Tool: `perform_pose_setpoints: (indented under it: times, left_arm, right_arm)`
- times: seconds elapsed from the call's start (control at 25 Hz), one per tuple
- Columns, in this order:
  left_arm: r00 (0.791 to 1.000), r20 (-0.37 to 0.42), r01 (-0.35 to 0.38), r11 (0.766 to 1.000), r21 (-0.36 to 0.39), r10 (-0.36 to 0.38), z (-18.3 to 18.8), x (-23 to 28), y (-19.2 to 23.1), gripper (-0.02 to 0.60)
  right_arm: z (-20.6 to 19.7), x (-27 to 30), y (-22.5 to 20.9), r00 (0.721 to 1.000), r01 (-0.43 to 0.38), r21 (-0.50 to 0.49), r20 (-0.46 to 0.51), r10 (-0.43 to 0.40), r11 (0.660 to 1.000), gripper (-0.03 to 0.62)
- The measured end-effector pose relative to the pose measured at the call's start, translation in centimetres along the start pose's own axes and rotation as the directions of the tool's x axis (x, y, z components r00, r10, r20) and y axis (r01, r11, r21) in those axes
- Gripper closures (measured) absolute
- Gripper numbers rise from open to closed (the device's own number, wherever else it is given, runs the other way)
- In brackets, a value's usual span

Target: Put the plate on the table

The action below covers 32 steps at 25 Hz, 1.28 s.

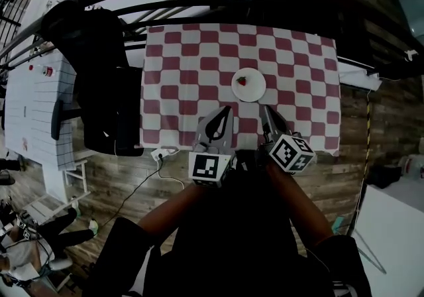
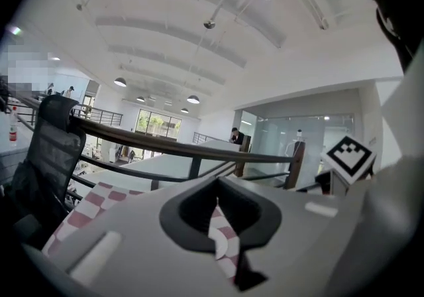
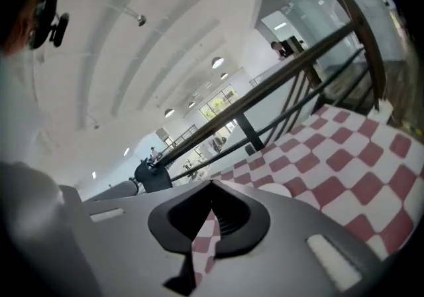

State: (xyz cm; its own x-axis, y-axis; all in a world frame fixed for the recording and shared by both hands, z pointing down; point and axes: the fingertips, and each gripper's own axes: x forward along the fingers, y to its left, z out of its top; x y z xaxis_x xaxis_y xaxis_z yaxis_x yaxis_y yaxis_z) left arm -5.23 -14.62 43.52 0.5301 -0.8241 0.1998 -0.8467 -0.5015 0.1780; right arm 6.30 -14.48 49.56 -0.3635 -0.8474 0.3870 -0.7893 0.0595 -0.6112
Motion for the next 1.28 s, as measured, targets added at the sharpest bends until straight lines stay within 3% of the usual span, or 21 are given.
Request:
perform_pose_setpoints:
  times: [0.28,0.56,0.72,1.28]
  left_arm:
    - [0.998,0.05,0.027,0.999,0.026,-0.029,2.4,-0.5,-1.3,0.572]
    - [0.996,0.078,0.043,0.997,0.071,-0.049,3.3,-0.7,-2.1,0.572]
    - [0.993,0.09,0.066,0.995,0.07,-0.072,3.7,-0.5,-3.1,0.572]
    - [0.989,0.084,0.111,0.988,0.112,-0.121,3.3,-1.4,-4.6,0.572]
  right_arm:
    - [2.3,-1.5,3.8,0.996,0.0,-0.262,0.084,0.022,0.965,0.597]
    - [4.7,-3.9,7.2,0.978,0.045,-0.45,0.202,0.052,0.892,0.597]
    - [5.2,-4.9,7.3,0.972,0.083,-0.478,0.234,0.036,0.874,0.597]
    - [3.8,-6.4,7.5,0.967,0.112,-0.477,0.255,0.016,0.872,0.597]
